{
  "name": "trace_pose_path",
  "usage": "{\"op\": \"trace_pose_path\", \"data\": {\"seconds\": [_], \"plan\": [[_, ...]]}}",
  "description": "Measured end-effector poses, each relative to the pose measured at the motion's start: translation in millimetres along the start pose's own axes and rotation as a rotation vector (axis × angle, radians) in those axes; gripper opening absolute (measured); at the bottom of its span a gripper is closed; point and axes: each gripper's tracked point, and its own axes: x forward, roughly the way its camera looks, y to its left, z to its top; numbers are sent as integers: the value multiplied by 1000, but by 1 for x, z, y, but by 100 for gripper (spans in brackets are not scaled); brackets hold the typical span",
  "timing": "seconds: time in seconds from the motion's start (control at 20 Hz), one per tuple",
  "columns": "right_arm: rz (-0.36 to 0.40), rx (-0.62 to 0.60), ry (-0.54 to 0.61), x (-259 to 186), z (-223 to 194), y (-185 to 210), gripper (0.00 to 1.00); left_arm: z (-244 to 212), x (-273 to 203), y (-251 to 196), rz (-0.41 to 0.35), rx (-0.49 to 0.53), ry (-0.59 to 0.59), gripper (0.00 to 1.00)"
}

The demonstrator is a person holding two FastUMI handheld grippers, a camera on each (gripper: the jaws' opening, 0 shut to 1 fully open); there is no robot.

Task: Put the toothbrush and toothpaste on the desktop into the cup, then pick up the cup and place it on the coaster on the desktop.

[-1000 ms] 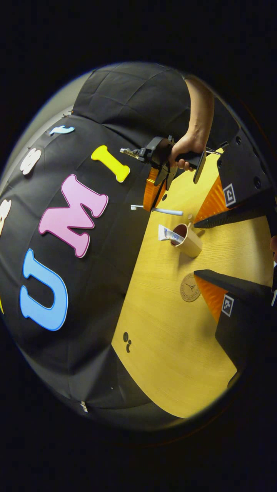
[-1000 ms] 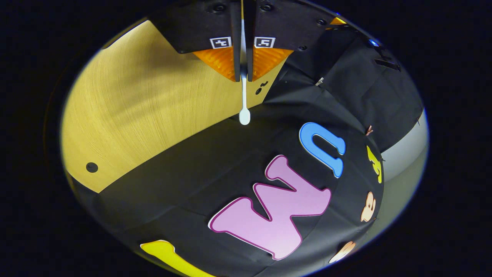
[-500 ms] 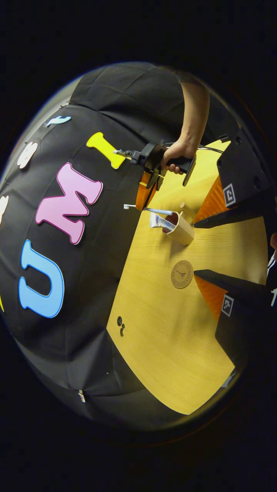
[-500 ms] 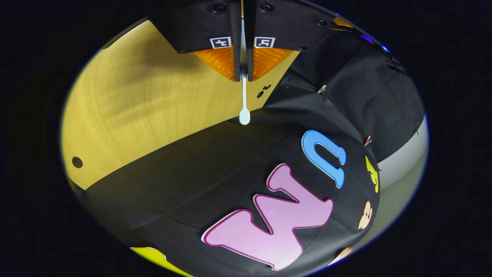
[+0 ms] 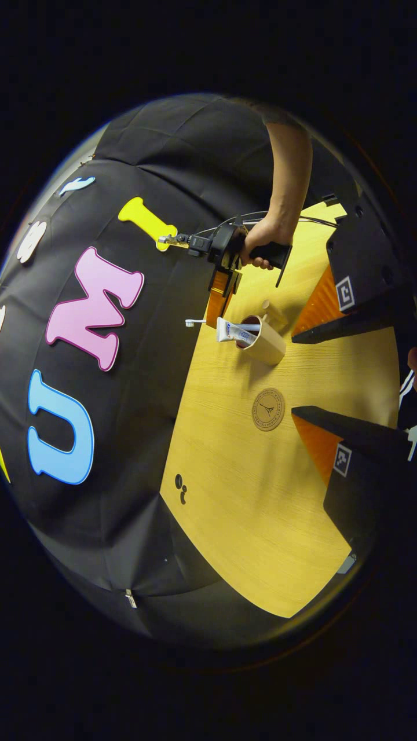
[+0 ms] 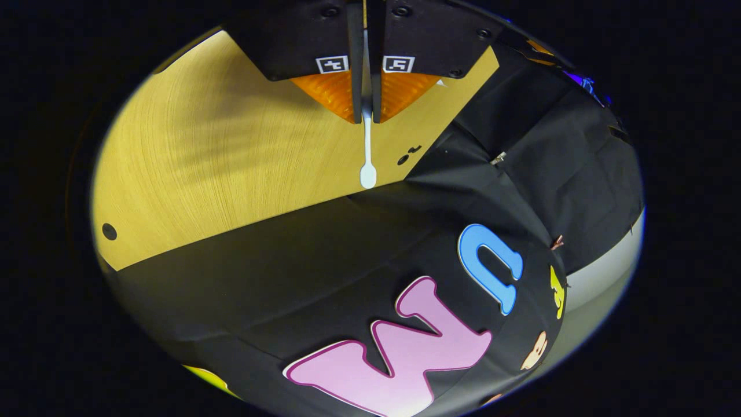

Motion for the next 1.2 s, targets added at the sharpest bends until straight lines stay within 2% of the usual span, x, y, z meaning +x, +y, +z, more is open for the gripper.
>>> {"op": "trace_pose_path", "data": {"seconds": [0.5, 0.55, 0.75, 1.05, 1.1, 1.15, 1.2], "plan": [[-6, -41, 40, -13, -10, 8, 12, 0, 0, 3, 8, -10, -6, 68], [-8, -45, 42, -15, -11, 10, 16, 0, 0, 3, 5, -10, -7, 68], [-18, -24, 47, -28, -20, 13, 21, 1, 1, 4, -7, -11, -11, 68], [-38, -47, 57, -51, -25, 21, 23, 1, 2, 3, -35, -23, -18, 68], [-40, -59, 62, -55, -26, 22, 14, 2, 3, 3, -39, -22, -17, 69], [-48, -71, 65, -60, -25, 23, 15, 2, 3, 4, -42, -21, -18, 69], [-51, -81, 67, -63, -25, 25, 26, 2, 3, 4, -47, -21, -17, 68]]}}
